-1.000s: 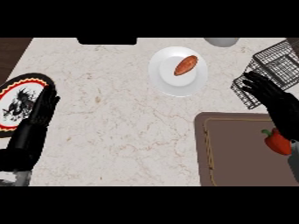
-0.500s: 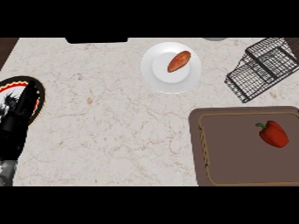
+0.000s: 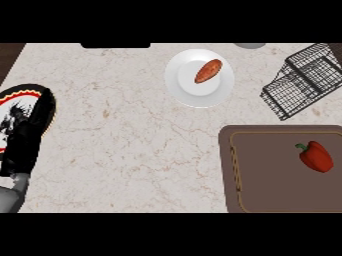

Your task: Pick the bell pepper from the tray and place it in the tiered basket

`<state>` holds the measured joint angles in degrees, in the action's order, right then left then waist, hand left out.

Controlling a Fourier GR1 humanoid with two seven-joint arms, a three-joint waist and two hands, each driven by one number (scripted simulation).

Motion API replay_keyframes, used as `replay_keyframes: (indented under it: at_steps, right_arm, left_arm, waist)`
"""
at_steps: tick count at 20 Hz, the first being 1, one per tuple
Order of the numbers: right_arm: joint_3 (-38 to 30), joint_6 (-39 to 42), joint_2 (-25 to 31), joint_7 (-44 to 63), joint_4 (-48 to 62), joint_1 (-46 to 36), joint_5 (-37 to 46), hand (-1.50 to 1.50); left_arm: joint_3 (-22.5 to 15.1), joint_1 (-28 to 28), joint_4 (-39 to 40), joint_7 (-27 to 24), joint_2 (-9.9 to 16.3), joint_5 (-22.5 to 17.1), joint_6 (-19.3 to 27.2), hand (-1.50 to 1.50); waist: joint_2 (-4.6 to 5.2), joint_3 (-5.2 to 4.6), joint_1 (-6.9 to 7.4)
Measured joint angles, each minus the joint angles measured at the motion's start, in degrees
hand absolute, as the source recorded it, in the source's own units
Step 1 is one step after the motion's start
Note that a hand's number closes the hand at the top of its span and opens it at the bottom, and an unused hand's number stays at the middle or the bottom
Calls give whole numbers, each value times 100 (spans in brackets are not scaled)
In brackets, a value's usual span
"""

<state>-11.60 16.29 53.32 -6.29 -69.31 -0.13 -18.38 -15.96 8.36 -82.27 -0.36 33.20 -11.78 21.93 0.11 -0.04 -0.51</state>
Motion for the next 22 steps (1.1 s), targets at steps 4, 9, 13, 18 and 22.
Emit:
replay_keyframes:
  at_steps: [4,9,13,18,22]
  right_arm:
    - [344,587,660,318,-305,-71,391,-150]
    - [705,841,788,1123,-692,-500,718,-150]
    - [953,846,582,2061,-985,-907,846,-150]
    - [1310,1070,225,2844,-829,-1400,1085,-150]
    - [1501,1165,-50,3169,-813,-1477,1443,-150]
  left_arm:
    - [44,118,98,42,8,42,-64,0]
    - [90,243,143,129,-138,181,-110,0]
    - [202,157,133,107,-175,239,-243,0]
    - [261,199,31,263,-284,412,-290,0]
    - [368,186,24,300,-380,532,-372,0]
  waist:
    - [0,-4,45]
    - [-3,-2,78]
    - [-6,-2,99]
    - [-3,1,115]
    - [-6,4,92]
